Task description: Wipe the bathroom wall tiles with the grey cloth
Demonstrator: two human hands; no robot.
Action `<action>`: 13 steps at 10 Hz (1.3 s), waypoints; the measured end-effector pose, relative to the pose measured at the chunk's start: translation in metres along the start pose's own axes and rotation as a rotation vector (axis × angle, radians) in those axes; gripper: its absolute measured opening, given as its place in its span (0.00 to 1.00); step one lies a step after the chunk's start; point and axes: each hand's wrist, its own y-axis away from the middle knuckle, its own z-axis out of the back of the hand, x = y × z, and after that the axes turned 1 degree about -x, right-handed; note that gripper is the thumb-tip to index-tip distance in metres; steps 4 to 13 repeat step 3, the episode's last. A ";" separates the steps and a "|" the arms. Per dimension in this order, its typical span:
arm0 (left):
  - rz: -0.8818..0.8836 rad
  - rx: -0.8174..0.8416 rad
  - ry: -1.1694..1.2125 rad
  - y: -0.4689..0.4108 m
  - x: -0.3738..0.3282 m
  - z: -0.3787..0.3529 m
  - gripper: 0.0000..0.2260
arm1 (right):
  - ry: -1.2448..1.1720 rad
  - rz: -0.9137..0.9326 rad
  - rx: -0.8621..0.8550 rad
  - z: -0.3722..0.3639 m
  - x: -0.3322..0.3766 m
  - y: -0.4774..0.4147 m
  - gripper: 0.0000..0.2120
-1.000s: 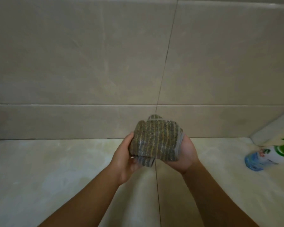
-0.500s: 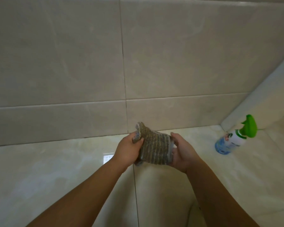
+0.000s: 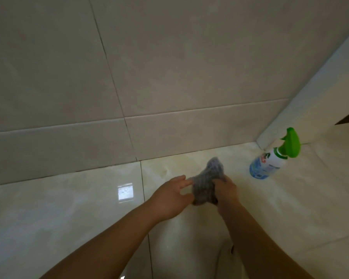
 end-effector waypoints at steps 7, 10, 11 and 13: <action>0.076 -0.073 -0.105 -0.004 0.026 0.004 0.28 | 1.271 0.303 -0.123 0.062 -0.034 -0.087 0.36; 0.076 -0.073 -0.105 -0.004 0.026 0.004 0.28 | 1.271 0.303 -0.123 0.062 -0.034 -0.087 0.36; 0.076 -0.073 -0.105 -0.004 0.026 0.004 0.28 | 1.271 0.303 -0.123 0.062 -0.034 -0.087 0.36; 0.076 -0.073 -0.105 -0.004 0.026 0.004 0.28 | 1.271 0.303 -0.123 0.062 -0.034 -0.087 0.36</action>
